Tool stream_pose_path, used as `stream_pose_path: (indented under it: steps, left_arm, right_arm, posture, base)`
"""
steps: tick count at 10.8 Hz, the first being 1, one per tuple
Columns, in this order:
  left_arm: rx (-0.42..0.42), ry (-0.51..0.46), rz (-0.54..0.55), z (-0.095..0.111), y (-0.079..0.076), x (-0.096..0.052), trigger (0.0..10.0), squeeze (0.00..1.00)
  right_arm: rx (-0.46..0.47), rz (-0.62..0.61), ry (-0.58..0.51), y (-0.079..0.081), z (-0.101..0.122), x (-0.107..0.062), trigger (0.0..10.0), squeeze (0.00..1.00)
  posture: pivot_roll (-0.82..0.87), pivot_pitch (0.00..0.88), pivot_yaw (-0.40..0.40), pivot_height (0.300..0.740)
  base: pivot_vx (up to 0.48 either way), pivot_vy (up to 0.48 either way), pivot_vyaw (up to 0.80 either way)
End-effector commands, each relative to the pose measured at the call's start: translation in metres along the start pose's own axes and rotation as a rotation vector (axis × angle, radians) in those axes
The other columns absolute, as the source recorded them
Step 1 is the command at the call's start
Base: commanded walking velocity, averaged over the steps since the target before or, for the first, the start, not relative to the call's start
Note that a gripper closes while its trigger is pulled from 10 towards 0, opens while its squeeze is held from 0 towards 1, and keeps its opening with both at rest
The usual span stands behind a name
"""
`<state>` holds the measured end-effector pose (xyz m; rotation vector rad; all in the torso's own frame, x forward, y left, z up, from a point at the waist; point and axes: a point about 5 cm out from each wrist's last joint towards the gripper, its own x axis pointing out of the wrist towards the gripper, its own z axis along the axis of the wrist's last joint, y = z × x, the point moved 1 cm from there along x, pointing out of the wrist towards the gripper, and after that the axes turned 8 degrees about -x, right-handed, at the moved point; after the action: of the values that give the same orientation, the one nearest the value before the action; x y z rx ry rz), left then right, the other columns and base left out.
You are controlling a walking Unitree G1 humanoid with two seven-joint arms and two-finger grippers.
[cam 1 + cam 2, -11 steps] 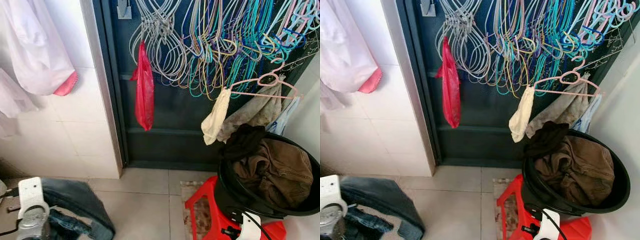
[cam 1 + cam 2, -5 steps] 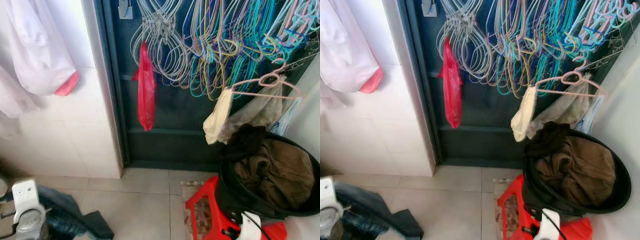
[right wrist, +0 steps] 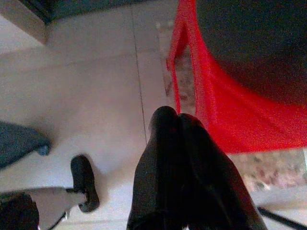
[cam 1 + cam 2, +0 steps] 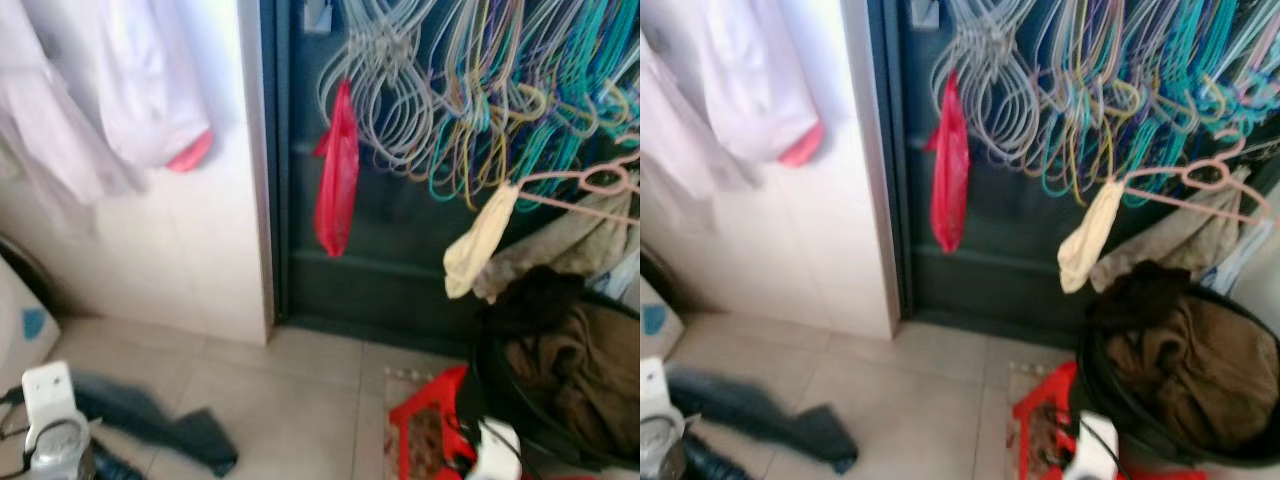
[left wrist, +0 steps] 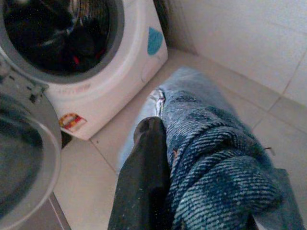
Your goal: Clothes washing
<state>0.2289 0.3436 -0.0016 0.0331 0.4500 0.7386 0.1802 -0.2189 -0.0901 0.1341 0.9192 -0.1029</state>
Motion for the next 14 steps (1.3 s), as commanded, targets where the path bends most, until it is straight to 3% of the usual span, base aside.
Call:
stream_pose_path:
  steps: [1, 6, 14]
  left_arm:
    - [-0.013, -0.049, -0.01, 0.0118, -0.0029, 0.0027, 10.0, 0.0]
    - [-0.013, -0.049, -0.011, 0.0118, -0.0029, 0.0028, 10.0, 0.0]
    - [-0.057, -0.064, 0.035, 0.0196, 0.0017, 0.0058, 10.0, 0.0]
  right_arm:
    - [0.014, -0.02, 0.011, -0.0075, -0.0044, -0.0023, 10.0, 0.0]
    - [0.014, -0.02, 0.011, -0.0075, -0.0043, -0.0023, 10.0, 0.0]
    - [-0.028, -0.013, 0.021, -0.0078, -0.0023, -0.0018, 10.0, 0.0]
  posture:
    - [0.02, 0.0, -0.013, 0.74]
    - [0.02, 0.0, -0.013, 0.74]
    - [0.02, 0.0, -0.013, 0.74]
  base:
    - [0.0, 0.0, 0.0]
    - [0.0, 0.0, 0.0]
    - [0.0, 0.0, 0.8]
